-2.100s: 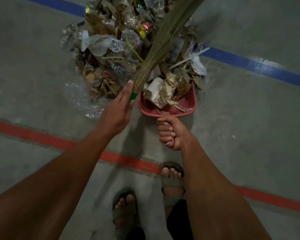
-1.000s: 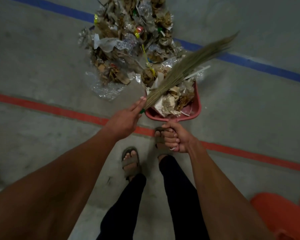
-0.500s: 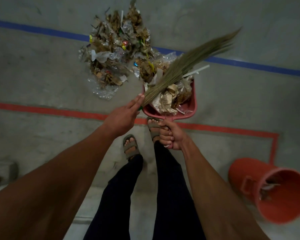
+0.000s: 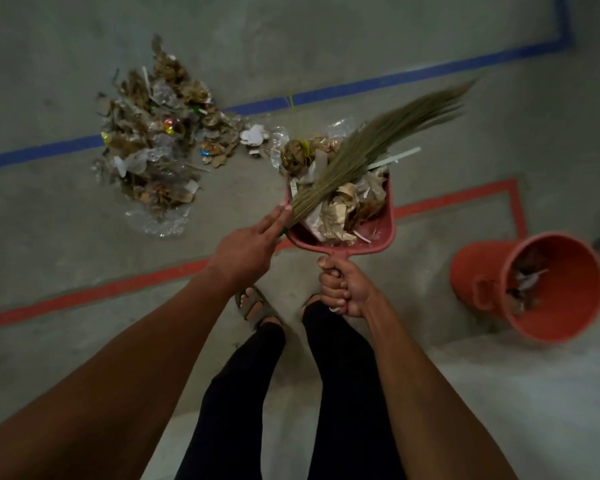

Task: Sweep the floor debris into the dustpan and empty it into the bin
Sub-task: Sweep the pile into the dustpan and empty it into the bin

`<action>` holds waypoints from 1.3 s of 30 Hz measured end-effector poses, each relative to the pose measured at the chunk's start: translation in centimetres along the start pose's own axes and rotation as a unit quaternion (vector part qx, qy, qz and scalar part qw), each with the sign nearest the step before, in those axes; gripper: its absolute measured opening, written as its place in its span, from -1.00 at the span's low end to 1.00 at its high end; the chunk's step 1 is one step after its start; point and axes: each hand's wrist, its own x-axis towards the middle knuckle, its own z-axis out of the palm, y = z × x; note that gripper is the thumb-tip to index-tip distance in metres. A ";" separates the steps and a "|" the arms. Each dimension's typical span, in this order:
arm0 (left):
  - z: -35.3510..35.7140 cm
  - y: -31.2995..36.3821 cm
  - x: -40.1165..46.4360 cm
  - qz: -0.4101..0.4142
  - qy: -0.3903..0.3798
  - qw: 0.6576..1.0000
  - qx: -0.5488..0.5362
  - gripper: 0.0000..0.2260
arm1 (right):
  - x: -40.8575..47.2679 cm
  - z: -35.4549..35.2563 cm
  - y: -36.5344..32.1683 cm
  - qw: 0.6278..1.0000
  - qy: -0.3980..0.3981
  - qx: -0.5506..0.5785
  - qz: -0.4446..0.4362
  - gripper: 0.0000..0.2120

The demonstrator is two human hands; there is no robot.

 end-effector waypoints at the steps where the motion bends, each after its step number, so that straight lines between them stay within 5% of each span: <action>1: 0.3 0.7 1.1 0.013 -0.001 1.000 0.008 -0.40 | -0.3 -1.0 -0.3 1.000 0.001 0.011 -0.010 -0.64; 11: 2.7 12.3 14.3 0.170 -0.043 0.981 0.083 -0.31 | -7.2 -11.8 -4.8 0.984 0.025 0.118 -0.132 -0.65; 27: 9.9 35.9 27.5 0.402 -0.138 0.889 0.170 -0.38 | -18.2 -27.7 -4.5 0.895 0.087 0.308 -0.312 -0.63; 39: 15.5 46.1 33.7 0.497 -0.205 0.811 0.231 -0.36 | -20.9 -34.0 -5.1 0.823 0.134 0.413 -0.367 -0.65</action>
